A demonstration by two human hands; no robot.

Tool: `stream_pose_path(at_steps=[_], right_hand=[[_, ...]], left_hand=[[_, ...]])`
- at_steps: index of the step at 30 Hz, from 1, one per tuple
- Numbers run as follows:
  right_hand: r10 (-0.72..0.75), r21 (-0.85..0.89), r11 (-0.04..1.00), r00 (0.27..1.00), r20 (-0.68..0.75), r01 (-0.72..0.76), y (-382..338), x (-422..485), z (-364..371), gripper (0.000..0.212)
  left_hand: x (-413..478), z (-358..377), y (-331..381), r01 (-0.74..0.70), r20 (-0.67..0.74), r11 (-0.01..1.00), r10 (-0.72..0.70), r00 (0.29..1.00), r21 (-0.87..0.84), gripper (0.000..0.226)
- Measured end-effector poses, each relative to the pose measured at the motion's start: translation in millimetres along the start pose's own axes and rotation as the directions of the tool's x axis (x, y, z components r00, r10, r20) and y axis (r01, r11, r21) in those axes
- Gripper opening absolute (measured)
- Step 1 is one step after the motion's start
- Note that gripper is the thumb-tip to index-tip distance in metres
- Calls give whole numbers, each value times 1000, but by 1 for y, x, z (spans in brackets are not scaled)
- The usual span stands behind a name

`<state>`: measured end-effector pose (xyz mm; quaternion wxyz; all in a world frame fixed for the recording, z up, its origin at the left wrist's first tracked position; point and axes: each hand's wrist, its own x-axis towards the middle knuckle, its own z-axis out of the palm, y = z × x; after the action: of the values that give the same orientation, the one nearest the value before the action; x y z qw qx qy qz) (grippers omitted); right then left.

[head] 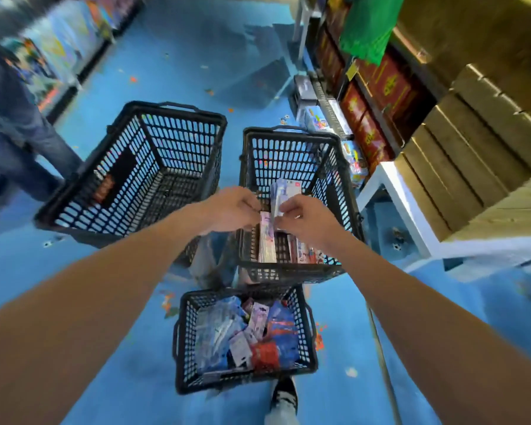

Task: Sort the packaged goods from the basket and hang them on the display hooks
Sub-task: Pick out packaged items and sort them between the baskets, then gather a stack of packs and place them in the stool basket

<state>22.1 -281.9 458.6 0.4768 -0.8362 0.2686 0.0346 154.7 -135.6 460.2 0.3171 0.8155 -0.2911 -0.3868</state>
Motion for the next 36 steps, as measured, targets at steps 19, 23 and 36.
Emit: stream_pose_path(at_steps=[19,23,36], right_hand=[[314,-468,876,875,369,-117,250,-30,268,19],[268,-464,884,879,394,-61,325,0,337,18],[-103,-366,914,974,203,173,427,149,452,64]], left_hand=[[-15,222,-298,351,232,807,-499,835,476,31],[18,288,-395,384,90,803,-471,878,456,66],[145,349,-551,505,-184,750,-474,861,428,91]])
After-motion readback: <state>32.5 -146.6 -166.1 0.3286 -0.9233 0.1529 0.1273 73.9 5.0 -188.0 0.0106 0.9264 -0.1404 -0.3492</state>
